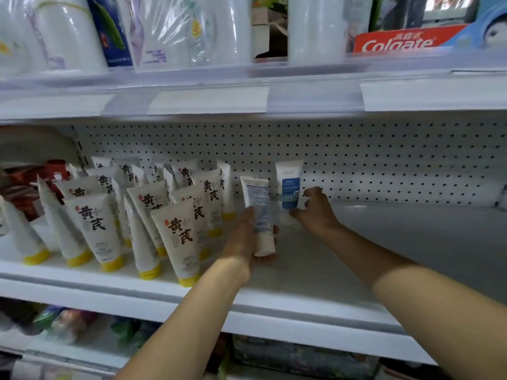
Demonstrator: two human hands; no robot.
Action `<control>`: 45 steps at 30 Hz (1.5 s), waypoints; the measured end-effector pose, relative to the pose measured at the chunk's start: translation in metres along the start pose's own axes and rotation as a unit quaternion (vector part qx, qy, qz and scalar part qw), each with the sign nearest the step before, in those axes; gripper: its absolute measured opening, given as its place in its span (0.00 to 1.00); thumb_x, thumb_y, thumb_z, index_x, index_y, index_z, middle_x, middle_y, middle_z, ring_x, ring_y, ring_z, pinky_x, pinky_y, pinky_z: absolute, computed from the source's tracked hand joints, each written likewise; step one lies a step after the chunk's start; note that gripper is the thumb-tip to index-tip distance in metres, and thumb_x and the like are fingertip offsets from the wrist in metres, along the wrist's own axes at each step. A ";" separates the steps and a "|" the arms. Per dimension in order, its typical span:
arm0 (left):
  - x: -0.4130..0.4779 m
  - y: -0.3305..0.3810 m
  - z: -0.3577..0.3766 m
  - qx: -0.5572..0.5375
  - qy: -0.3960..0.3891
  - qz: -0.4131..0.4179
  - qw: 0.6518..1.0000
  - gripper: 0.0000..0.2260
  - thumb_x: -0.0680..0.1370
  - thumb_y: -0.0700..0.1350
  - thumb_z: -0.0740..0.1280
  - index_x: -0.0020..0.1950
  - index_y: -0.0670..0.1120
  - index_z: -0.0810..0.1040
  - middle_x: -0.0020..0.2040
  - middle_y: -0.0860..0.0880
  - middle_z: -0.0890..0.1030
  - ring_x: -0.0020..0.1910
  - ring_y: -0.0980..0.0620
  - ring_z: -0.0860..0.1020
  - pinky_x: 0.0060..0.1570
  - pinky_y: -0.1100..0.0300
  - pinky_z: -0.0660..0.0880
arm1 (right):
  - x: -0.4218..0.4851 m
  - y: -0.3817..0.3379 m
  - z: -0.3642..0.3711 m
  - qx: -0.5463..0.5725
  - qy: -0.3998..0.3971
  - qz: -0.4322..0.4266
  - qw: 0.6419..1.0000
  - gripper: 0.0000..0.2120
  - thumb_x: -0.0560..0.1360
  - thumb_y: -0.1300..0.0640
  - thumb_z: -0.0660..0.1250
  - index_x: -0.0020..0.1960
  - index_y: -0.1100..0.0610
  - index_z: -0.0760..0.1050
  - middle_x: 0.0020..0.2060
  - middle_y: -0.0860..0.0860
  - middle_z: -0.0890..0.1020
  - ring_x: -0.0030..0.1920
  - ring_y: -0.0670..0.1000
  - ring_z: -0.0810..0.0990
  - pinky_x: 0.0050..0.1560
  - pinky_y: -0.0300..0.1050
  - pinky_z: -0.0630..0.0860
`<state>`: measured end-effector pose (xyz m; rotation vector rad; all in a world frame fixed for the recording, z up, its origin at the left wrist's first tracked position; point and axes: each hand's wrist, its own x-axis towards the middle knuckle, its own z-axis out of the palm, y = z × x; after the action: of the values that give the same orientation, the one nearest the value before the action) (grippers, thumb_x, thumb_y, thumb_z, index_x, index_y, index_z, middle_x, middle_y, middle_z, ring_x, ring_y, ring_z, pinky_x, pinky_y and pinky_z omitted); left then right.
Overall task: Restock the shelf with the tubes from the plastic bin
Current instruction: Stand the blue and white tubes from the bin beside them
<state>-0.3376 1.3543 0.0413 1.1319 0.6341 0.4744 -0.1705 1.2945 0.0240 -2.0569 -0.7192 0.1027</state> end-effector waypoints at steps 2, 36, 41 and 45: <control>0.001 -0.002 0.003 -0.014 0.011 0.009 1.000 0.17 0.82 0.53 0.51 0.54 0.45 0.76 0.40 0.45 0.81 0.35 0.49 0.76 0.32 0.56 0.74 | -0.018 -0.007 -0.011 0.071 0.005 -0.039 0.997 0.18 0.75 0.52 0.70 0.60 0.58 0.69 0.49 0.53 0.76 0.47 0.51 0.76 0.45 0.45 0.75; 0.023 -0.015 0.023 0.306 0.067 0.227 0.922 0.09 0.78 0.43 0.67 0.57 0.47 0.77 0.43 0.51 0.79 0.43 0.52 0.77 0.39 0.63 0.72 | 0.008 0.054 -0.067 0.015 0.020 0.004 1.000 0.23 0.63 0.52 0.81 0.55 0.57 0.79 0.49 0.55 0.84 0.40 0.51 0.81 0.37 0.44 0.80; 0.022 -0.016 0.022 0.327 0.083 0.240 0.910 0.07 0.77 0.42 0.67 0.55 0.47 0.77 0.42 0.50 0.79 0.41 0.52 0.77 0.38 0.64 0.72 | 0.010 0.057 -0.064 -0.015 0.020 -0.009 1.000 0.26 0.63 0.50 0.80 0.58 0.57 0.78 0.53 0.55 0.83 0.50 0.53 0.82 0.53 0.51 0.79; 0.021 -0.020 0.022 0.360 0.096 0.219 0.902 0.05 0.77 0.44 0.68 0.53 0.49 0.77 0.42 0.50 0.78 0.42 0.52 0.77 0.39 0.63 0.72 | 0.010 0.059 -0.065 -0.016 0.005 0.000 1.000 0.27 0.64 0.49 0.80 0.58 0.57 0.77 0.53 0.54 0.83 0.49 0.52 0.82 0.53 0.49 0.79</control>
<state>-0.3067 1.3458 0.0243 1.9736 0.7535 0.7745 -0.1133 1.2279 0.0160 -2.0873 -0.7184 0.0802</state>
